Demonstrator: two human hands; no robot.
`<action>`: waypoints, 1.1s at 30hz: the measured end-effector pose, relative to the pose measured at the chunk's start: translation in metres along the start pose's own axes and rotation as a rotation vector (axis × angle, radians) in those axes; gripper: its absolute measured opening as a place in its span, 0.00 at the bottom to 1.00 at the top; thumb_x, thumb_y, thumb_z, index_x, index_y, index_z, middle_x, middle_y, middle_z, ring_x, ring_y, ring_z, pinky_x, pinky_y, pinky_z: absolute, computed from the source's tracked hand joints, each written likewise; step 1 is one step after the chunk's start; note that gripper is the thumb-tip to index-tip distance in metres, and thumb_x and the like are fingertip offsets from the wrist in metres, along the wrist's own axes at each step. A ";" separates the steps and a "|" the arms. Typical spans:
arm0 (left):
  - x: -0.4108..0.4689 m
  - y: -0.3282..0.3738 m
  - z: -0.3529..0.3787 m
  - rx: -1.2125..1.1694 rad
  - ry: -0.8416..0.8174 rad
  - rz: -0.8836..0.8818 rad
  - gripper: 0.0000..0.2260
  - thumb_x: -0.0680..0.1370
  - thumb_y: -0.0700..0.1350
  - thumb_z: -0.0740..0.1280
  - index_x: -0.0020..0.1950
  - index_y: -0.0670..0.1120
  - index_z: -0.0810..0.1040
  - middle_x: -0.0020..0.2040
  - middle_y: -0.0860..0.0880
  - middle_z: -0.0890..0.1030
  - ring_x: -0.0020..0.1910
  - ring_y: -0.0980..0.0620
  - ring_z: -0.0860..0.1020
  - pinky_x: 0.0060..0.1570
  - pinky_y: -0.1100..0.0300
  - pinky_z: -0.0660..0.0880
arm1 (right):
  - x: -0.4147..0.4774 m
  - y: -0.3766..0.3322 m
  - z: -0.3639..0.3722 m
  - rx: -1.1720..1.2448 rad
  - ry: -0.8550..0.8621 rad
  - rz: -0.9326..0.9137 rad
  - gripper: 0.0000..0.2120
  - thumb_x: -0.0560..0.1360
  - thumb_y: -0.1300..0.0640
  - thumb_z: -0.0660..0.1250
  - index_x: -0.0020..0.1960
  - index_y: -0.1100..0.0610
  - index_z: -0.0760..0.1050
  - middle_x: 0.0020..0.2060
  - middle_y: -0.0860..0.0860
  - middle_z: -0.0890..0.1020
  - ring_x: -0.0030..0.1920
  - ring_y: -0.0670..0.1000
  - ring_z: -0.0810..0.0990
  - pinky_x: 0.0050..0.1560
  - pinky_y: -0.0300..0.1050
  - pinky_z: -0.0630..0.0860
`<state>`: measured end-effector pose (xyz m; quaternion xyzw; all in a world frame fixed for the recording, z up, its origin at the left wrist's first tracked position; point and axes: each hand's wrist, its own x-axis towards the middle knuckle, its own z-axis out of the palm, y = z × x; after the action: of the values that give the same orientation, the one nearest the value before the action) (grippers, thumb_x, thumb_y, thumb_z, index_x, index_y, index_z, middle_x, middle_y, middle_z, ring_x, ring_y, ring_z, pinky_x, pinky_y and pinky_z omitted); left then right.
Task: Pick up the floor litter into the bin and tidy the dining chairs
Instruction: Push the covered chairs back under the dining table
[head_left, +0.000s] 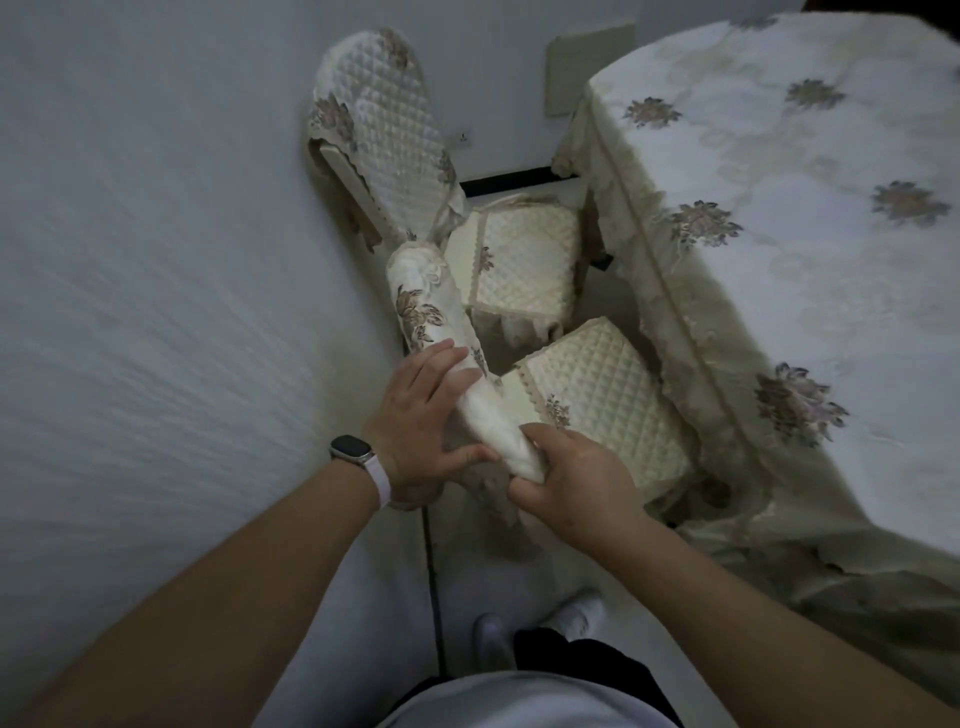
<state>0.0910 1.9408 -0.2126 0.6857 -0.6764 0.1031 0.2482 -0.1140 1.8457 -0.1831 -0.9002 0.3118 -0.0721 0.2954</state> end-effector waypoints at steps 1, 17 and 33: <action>0.011 -0.002 0.001 0.002 0.008 0.008 0.36 0.74 0.72 0.59 0.67 0.43 0.69 0.68 0.38 0.72 0.70 0.37 0.67 0.72 0.42 0.63 | 0.003 0.004 -0.008 0.017 0.013 0.007 0.27 0.67 0.42 0.67 0.65 0.48 0.76 0.51 0.51 0.82 0.49 0.55 0.80 0.44 0.45 0.73; 0.167 0.027 0.038 -0.028 0.106 0.163 0.28 0.71 0.68 0.68 0.56 0.46 0.78 0.55 0.43 0.79 0.59 0.37 0.74 0.61 0.33 0.66 | 0.035 0.075 -0.112 0.067 0.199 0.099 0.26 0.64 0.40 0.64 0.61 0.46 0.76 0.47 0.47 0.81 0.44 0.51 0.79 0.42 0.45 0.75; 0.317 0.010 0.080 -0.269 0.159 0.556 0.17 0.76 0.58 0.68 0.51 0.45 0.84 0.50 0.48 0.82 0.50 0.44 0.79 0.56 0.41 0.69 | 0.102 0.110 -0.154 -0.414 0.715 0.244 0.22 0.68 0.37 0.63 0.52 0.51 0.77 0.37 0.47 0.80 0.31 0.51 0.79 0.25 0.42 0.71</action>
<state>0.0860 1.6251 -0.1280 0.4253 -0.8240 0.1301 0.3511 -0.1379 1.6395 -0.1264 -0.8155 0.5066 -0.2797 -0.0118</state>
